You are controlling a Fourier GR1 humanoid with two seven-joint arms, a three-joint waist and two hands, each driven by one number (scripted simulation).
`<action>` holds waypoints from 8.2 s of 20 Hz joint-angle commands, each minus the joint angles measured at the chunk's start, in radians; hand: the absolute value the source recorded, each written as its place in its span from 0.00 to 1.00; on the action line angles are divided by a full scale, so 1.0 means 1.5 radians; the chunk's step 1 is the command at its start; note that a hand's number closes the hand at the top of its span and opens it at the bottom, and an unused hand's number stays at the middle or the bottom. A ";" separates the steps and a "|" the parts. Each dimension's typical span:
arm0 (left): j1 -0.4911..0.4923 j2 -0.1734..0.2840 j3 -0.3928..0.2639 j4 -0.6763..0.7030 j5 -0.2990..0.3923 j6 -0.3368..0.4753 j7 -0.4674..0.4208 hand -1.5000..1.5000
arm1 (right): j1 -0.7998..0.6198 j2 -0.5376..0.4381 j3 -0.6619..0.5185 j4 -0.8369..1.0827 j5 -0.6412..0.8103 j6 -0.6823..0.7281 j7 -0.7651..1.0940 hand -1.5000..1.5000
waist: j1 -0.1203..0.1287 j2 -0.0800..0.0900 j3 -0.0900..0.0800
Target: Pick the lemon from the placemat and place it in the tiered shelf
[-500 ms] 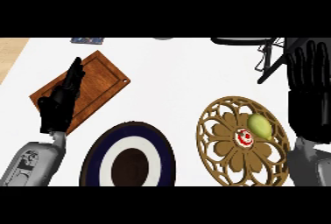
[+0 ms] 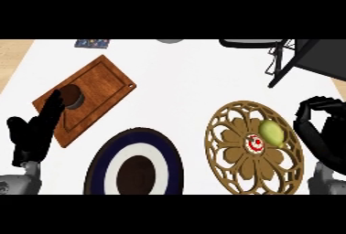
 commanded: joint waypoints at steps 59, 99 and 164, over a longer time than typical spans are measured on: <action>0.061 -0.062 0.116 -0.004 -0.044 -0.135 -0.004 0.50 | -0.031 -0.008 0.047 0.249 0.785 -0.005 0.369 0.00 | 0.006 -0.003 0.001; 0.077 -0.083 0.149 -0.013 -0.071 -0.154 -0.004 0.50 | -0.146 -0.185 -0.152 -0.044 0.463 0.523 0.465 1.00 | -0.004 -0.007 0.000; 0.025 -0.079 0.181 0.015 -0.084 -0.206 0.006 0.50 | -0.676 -0.495 -0.175 0.883 0.575 0.158 0.262 0.00 | 0.028 0.007 0.002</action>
